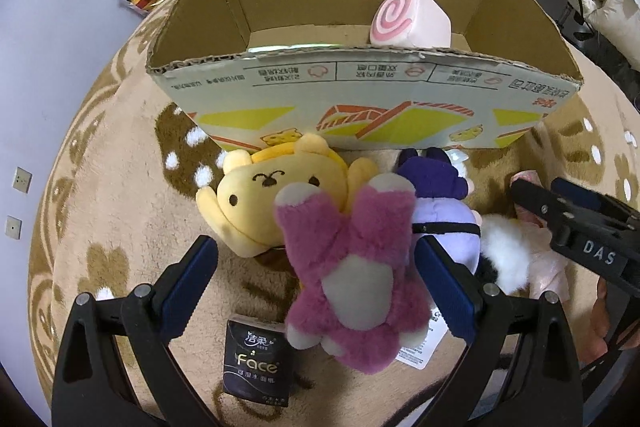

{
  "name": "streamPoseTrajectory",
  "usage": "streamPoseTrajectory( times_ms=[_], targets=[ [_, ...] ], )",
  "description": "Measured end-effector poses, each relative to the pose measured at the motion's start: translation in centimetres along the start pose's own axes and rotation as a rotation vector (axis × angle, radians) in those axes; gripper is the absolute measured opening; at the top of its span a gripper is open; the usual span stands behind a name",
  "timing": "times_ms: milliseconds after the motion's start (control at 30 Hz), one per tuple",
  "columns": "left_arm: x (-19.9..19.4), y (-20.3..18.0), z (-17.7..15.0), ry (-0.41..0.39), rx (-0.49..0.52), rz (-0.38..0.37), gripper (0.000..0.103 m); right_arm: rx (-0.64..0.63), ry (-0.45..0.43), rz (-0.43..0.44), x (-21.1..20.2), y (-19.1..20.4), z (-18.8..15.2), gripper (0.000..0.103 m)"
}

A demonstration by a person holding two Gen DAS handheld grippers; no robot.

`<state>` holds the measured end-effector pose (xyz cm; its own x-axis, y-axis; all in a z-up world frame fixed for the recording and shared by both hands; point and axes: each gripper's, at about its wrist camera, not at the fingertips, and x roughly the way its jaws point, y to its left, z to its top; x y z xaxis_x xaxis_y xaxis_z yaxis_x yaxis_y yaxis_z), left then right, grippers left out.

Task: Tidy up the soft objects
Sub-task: 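Grasp the pink bunny plush with left tool while right tool grasps the pink wrapped roll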

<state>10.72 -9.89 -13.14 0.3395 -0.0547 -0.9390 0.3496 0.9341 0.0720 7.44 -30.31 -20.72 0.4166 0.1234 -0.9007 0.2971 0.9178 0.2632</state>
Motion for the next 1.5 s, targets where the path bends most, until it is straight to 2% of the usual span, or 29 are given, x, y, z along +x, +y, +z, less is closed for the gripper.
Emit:
streamPoseTrajectory(
  times_ms=[33, 67, 167, 200, 400, 500, 567, 633, 700, 1000, 1500],
  targets=[
    [0.0, 0.0, 0.0, -0.003, 0.003, 0.005, 0.098, -0.002, 0.017, 0.005, 0.3, 0.2, 0.0, 0.065],
    [0.2, 0.0, 0.0, -0.004, 0.007, 0.011, 0.098, -0.012, 0.038, 0.003, 0.7, 0.3, -0.1, 0.055],
    [0.6, -0.1, 0.0, 0.010, 0.011, 0.006, 0.090, -0.041, 0.042, -0.018, 1.0, 0.8, -0.4, 0.053],
    [0.6, -0.2, -0.1, 0.016, 0.009, 0.002, 0.088, -0.044, 0.043, -0.022, 1.1, 0.8, -0.4, 0.049],
    [0.9, 0.2, -0.2, 0.023, -0.014, -0.013, 0.087, -0.038, 0.034, -0.011, 1.2, 0.6, -0.5, 0.048],
    [1.1, 0.6, -0.3, 0.035, -0.024, -0.043, 0.075, -0.045, 0.031, -0.012, 1.0, 0.6, -0.2, 0.048],
    [1.1, 0.7, -0.4, 0.035, -0.028, -0.054, 0.072, -0.050, 0.028, -0.014, 1.0, 0.7, -0.2, 0.048],
    [1.0, 0.6, -0.4, 0.036, -0.020, -0.074, 0.058, -0.053, 0.023, -0.013, 0.8, 0.8, -0.2, 0.048],
    [0.8, 0.5, -0.5, 0.037, -0.021, -0.094, 0.051, -0.059, 0.013, -0.005, 0.5, 1.0, -0.3, 0.048],
    [-0.6, 0.9, -1.4, 0.007, -0.030, -0.091, 0.048, -0.092, -0.110, 0.051, -2.7, 2.2, -0.8, 0.047],
    [-7.1, 2.4, -2.8, -0.204, -0.077, -0.001, 0.047, -0.152, -0.389, 0.101, -10.0, 4.1, -2.2, 0.046]
  ],
)
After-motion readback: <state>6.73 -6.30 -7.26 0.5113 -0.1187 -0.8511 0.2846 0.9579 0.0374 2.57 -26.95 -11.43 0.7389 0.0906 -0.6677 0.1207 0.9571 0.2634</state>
